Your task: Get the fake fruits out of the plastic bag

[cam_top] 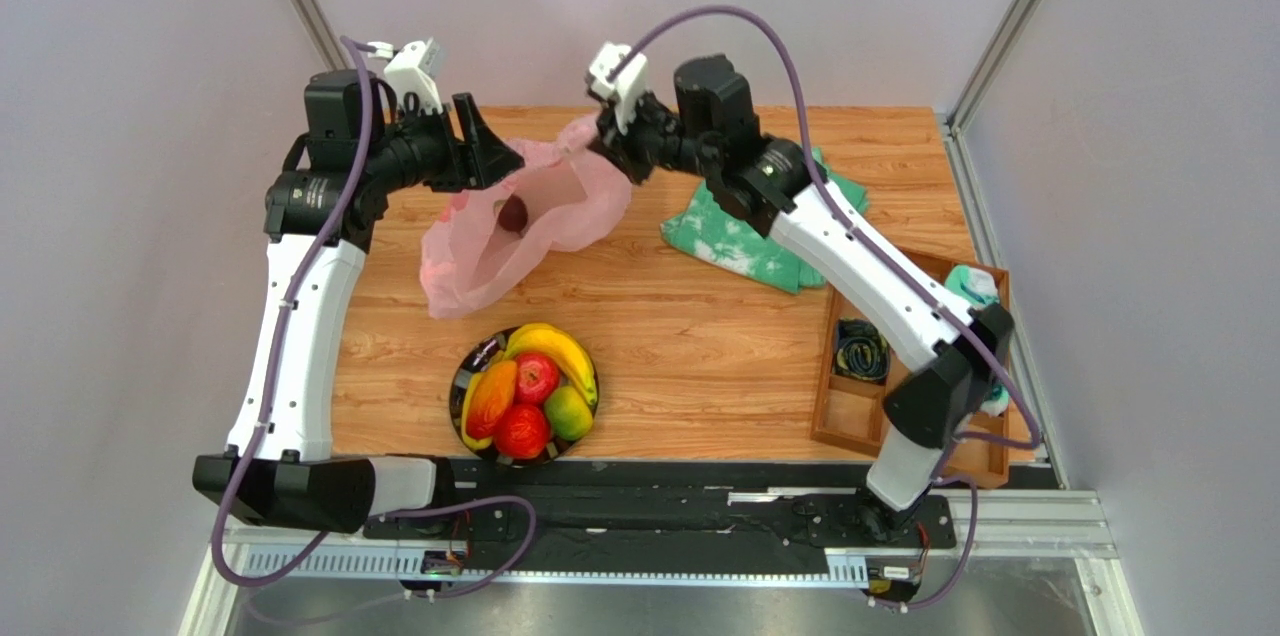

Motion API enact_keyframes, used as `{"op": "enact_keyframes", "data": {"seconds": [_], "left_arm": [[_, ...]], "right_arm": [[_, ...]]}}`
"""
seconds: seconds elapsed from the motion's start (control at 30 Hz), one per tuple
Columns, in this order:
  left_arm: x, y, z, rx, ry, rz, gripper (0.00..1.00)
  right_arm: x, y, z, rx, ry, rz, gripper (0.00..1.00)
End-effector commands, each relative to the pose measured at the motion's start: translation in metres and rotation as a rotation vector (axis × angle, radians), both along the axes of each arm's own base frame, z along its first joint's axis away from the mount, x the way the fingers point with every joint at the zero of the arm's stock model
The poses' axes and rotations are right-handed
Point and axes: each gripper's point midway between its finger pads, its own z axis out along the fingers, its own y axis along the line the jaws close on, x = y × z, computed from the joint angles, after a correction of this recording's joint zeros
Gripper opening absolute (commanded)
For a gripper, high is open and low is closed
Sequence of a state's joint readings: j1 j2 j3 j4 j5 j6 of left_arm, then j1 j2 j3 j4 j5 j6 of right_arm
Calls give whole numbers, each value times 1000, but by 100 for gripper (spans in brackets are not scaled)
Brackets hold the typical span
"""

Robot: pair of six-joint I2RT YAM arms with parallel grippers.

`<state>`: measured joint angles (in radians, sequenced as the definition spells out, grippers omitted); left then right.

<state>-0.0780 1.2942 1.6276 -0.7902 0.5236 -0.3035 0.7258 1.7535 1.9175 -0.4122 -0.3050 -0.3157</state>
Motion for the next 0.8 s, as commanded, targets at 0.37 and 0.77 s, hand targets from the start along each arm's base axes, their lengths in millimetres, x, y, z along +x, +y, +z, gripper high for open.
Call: {"op": "enact_keyframes", "data": {"seconds": [0.37, 0.77], "left_arm": [[-27, -49, -90, 118, 121, -253, 54], [-25, 26, -90, 409, 34, 72, 73]], "right_arm": [[-64, -53, -118, -50, 425, -64, 0], [-60, -59, -79, -31, 339, -82, 0]]}}
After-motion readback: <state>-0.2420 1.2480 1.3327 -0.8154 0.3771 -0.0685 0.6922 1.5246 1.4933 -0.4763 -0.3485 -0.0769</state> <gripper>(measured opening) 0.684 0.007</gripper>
